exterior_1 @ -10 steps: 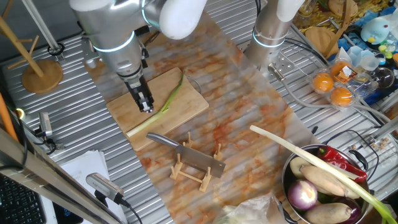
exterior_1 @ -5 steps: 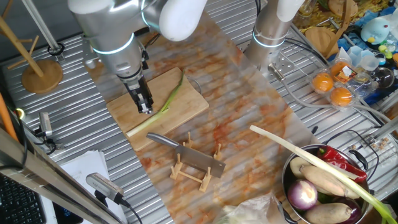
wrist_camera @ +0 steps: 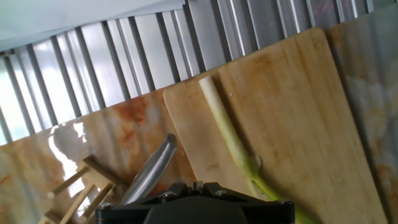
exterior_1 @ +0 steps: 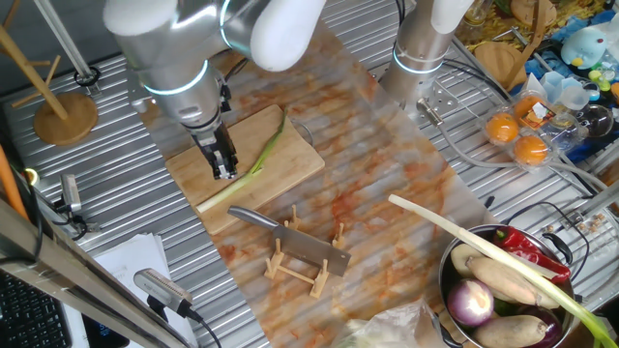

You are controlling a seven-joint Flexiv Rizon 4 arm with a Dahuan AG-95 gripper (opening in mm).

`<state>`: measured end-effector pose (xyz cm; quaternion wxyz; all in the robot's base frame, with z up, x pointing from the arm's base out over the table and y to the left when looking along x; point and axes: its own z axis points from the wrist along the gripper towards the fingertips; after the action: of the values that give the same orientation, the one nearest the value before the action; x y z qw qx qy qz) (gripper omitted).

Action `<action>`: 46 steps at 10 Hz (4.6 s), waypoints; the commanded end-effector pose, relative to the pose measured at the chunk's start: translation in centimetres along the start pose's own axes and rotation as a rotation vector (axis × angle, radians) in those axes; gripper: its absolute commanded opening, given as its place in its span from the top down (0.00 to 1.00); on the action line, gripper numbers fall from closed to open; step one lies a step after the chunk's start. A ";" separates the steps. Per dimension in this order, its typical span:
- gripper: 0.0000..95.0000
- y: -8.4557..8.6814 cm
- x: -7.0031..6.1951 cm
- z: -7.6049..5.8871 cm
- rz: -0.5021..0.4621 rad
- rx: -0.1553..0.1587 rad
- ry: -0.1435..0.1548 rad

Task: Chop the scallions

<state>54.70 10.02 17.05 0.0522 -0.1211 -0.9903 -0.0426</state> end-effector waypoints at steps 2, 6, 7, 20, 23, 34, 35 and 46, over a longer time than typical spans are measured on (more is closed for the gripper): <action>1.00 0.0 0.0 0.0 -0.038 -0.027 -0.002; 1.00 0.0 0.0 0.0 0.002 -0.084 0.018; 1.00 0.5 0.5 -0.1 -0.077 -0.081 0.009; 1.00 10.3 3.7 0.9 -1.498 -0.029 -0.046; 1.00 12.3 3.9 1.5 -1.751 -0.005 -0.085; 0.80 14.8 5.8 3.2 -2.332 0.083 -0.030; 0.80 14.9 6.5 3.8 -2.389 0.075 -0.030; 0.80 13.6 9.9 6.0 -2.459 0.066 0.036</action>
<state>47.70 25.99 13.23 -0.0064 0.8946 -0.4452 -0.0376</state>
